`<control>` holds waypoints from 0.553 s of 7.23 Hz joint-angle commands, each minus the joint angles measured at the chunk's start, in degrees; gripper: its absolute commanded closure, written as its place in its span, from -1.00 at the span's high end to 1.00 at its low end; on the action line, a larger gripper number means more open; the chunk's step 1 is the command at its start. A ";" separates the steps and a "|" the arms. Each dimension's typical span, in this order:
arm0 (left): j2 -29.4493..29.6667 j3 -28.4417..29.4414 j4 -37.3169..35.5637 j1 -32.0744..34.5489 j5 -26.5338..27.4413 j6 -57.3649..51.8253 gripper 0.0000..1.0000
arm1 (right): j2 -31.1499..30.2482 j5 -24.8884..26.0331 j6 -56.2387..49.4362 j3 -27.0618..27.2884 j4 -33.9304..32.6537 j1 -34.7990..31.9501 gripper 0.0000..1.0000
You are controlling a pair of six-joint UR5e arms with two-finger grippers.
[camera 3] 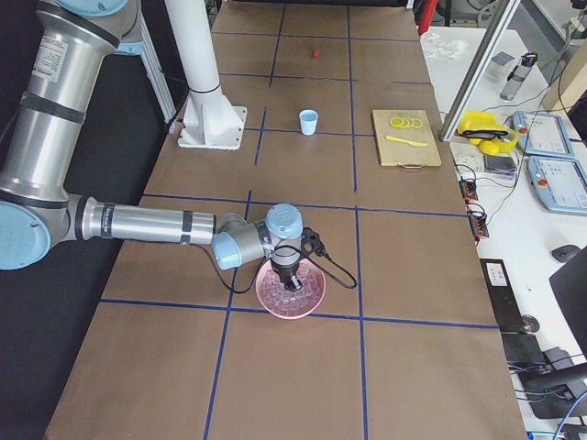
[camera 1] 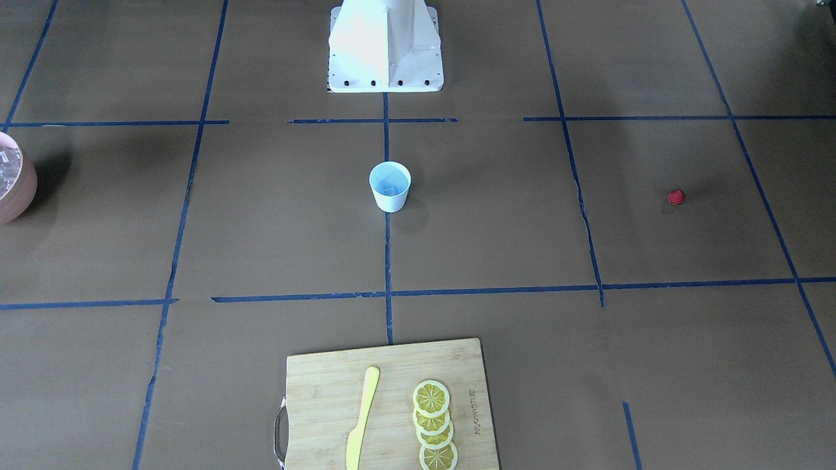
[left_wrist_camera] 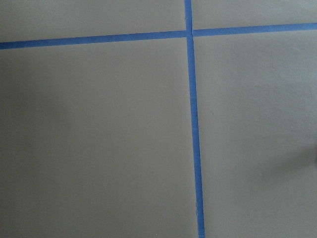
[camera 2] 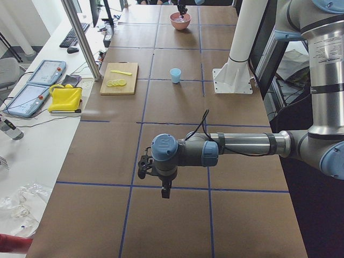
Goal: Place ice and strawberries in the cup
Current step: 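Grasp a third ice cube from the pink bowl with the right gripper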
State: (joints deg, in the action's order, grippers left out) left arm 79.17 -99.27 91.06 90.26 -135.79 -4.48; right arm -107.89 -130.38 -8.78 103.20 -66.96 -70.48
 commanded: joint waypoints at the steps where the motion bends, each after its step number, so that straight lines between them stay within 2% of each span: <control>1: -0.07 0.04 0.00 0.00 0.00 0.00 1.00 | 6.95 -0.66 13.96 3.40 -4.92 -0.01 -1.00; 3: -0.07 0.04 0.00 0.00 0.00 0.00 1.00 | 14.77 -1.19 24.74 3.41 -5.37 4.88 -1.00; 4: -0.07 0.04 0.00 0.00 0.00 0.00 1.00 | 20.46 -0.75 31.39 3.49 -8.16 8.13 -1.00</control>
State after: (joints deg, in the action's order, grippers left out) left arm 79.11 -99.23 91.06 90.27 -135.79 -4.48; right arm -93.59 -131.37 15.13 106.59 -72.83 -66.01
